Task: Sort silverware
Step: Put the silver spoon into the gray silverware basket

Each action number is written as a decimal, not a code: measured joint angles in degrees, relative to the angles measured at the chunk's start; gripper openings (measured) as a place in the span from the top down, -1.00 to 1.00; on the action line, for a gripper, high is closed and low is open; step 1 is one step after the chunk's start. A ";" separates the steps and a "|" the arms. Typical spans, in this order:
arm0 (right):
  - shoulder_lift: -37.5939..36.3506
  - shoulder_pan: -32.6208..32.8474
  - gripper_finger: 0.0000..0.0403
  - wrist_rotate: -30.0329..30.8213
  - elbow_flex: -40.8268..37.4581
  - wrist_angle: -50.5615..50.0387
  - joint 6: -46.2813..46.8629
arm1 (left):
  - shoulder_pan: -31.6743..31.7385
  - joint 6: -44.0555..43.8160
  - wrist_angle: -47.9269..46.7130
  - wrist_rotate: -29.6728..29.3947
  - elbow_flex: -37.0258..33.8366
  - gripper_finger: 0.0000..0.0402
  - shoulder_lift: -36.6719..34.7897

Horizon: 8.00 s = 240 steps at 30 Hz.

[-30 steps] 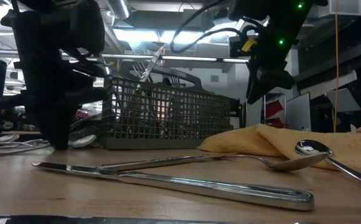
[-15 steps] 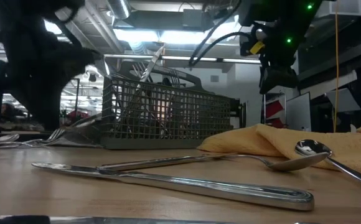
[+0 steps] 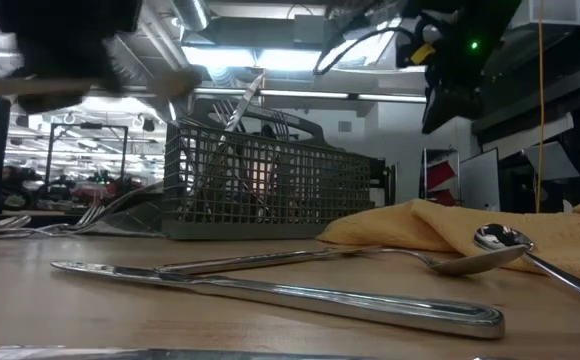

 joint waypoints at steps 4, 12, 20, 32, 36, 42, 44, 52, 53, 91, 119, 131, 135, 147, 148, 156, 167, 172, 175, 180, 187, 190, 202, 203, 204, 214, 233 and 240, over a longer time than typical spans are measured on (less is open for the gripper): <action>-3.34 0.00 0.39 -0.13 0.00 0.04 -2.02 | 2.07 11.81 9.22 -10.07 0.01 0.99 0.12; -14.98 0.00 0.39 -0.80 0.00 0.14 -4.37 | 12.76 39.43 31.88 -16.17 0.01 0.99 1.39; -29.59 0.00 0.39 -1.77 -4.80 12.89 -2.39 | 23.52 62.10 53.14 -13.86 0.03 0.98 5.41; -42.21 0.00 0.39 -17.97 -32.20 55.23 -14.92 | 36.45 73.25 71.49 -4.14 0.10 0.96 16.75; -41.25 0.00 0.39 -17.72 -37.84 67.15 -15.61 | 38.95 74.15 75.30 -1.45 0.10 0.98 20.76; -38.53 -2.70 0.39 -18.30 -41.38 76.70 -16.57 | 41.15 74.48 75.31 -1.31 1.25 0.94 25.00; -37.17 -4.49 0.39 -18.97 -41.40 77.26 -16.55 | 41.30 75.31 75.05 -0.24 1.73 0.94 25.86; -28.87 -14.75 0.39 -29.41 -41.40 91.38 -17.12 | 41.27 76.51 74.15 0.91 1.85 0.92 26.07; -27.56 -16.25 0.39 -32.06 -41.40 94.03 -17.65 | 41.27 76.50 73.66 0.89 1.85 0.92 26.06; -0.42 -25.51 0.39 -49.59 -25.81 107.54 -17.89 | 41.27 81.90 65.67 0.84 1.82 0.90 25.96; -5.58 -25.51 0.39 -38.51 -25.81 92.88 -19.16 | 39.25 82.16 65.43 0.44 1.76 0.40 21.88; -10.09 -27.98 0.39 -32.87 -25.81 66.76 -9.04 | 35.03 80.36 65.21 0.50 1.78 0.40 16.72; -10.02 -30.41 0.39 -36.08 -25.81 58.93 -8.79 | 33.68 77.44 63.06 0.52 1.78 0.40 15.78; -7.38 -31.08 0.39 -38.10 -25.90 50.81 -4.09 | 31.90 74.34 55.04 0.53 1.78 0.40 15.27; -6.85 -31.08 0.39 -38.12 -25.90 50.57 -3.88 | 31.86 74.30 54.37 0.53 1.78 0.40 15.27; -3.48 -27.54 0.39 -34.69 -25.90 49.62 -3.04 | 31.85 72.93 50.43 0.49 1.78 0.40 15.27; -0.06 -19.92 0.39 -22.03 -25.90 49.54 4.65 | 31.88 72.98 50.45 0.49 1.78 0.40 15.27; 3.35 -17.54 0.39 -17.05 -25.90 49.72 5.17 | 31.88 73.00 50.46 0.49 1.78 0.40 15.27; 5.10 -16.72 0.39 -16.49 -25.90 49.87 5.31 | 31.88 73.00 50.50 0.49 1.78 0.40 15.27; 7.43 -16.72 0.39 -15.75 -25.90 50.13 7.90 | 31.88 73.00 50.50 0.49 1.78 0.40 15.27; 9.70 -16.85 0.39 -14.47 -25.90 50.71 8.17 | 31.88 73.00 50.50 0.49 1.78 0.40 15.27; 11.09 -16.87 0.39 -12.62 -25.90 52.64 8.16 | 31.88 73.00 50.50 0.49 1.78 0.40 15.27; 15.01 -16.79 0.49 -6.93 -25.70 54.51 8.19 | 31.88 72.85 50.51 0.49 1.78 0.40 15.29; 15.03 -16.79 0.54 -6.95 -25.70 54.54 8.17 | 31.88 72.83 50.51 0.49 1.78 0.40 15.29; 15.05 -16.81 0.60 -6.99 -25.73 54.51 8.12 | 31.88 72.83 50.51 0.49 1.78 0.40 15.29; 15.08 -16.92 0.89 -6.79 -25.83 53.77 6.46 | 31.88 70.21 50.51 0.49 1.78 0.40 15.29; -5.79 -16.83 0.96 -16.24 -25.99 42.88 6.20 | 31.81 69.85 46.03 0.51 1.82 0.40 7.55; -18.22 -16.81 0.95 -20.26 -25.97 42.58 6.18 | 31.29 67.13 32.90 0.52 1.82 0.40 -0.89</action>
